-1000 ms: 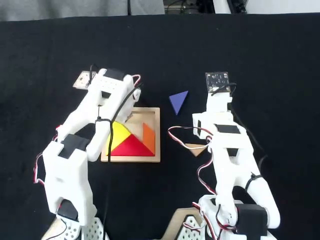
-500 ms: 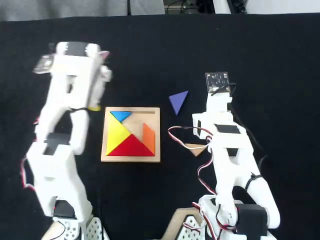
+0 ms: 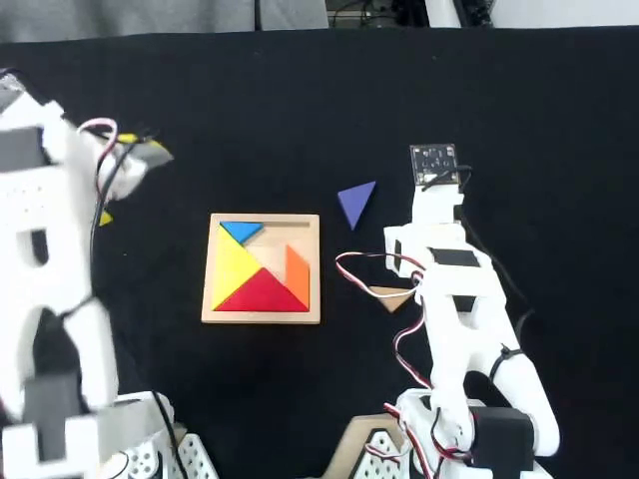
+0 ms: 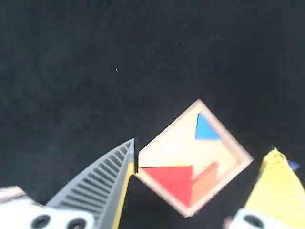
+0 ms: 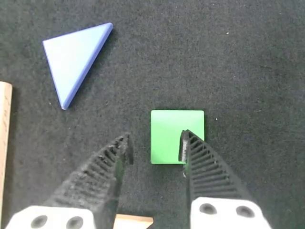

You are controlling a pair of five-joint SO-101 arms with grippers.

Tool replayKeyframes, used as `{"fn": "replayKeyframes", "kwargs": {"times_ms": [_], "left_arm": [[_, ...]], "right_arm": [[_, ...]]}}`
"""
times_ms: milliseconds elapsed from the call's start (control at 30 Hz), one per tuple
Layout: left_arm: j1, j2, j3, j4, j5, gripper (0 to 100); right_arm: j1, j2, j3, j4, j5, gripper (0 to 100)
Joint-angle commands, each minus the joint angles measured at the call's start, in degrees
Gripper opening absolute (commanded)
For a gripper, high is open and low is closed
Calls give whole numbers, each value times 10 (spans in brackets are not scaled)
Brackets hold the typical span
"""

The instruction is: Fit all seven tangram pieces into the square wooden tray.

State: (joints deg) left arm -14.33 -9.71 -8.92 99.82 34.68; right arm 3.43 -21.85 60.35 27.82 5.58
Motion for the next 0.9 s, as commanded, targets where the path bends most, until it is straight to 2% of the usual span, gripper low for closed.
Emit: {"fn": "replayKeyframes", "kwargs": {"times_ms": [0, 133, 300, 400, 533, 700, 867], "left_arm": [[-8, -131, 114, -62, -196, 395], [-12, -221, 259, -125, -269, 395], [-93, -359, 462, -223, -333, 395], [-150, -463, 591, -295, -360, 395], [-203, -587, 741, -384, -375, 395], [-217, -670, 851, -395, -377, 395], [-202, -699, 930, -421, -455, 395]], "right_arm": [[-3, -25, -11, 7, -1, 169], [-3, -26, -29, 57, -5, 170], [-6, -21, -77, 157, -5, 171], [-4, -21, -83, 156, -22, 173], [-4, -21, -96, 161, -29, 238], [-4, -20, -105, 156, -29, 255], [-1, 51, -153, 162, -32, 255]]}}
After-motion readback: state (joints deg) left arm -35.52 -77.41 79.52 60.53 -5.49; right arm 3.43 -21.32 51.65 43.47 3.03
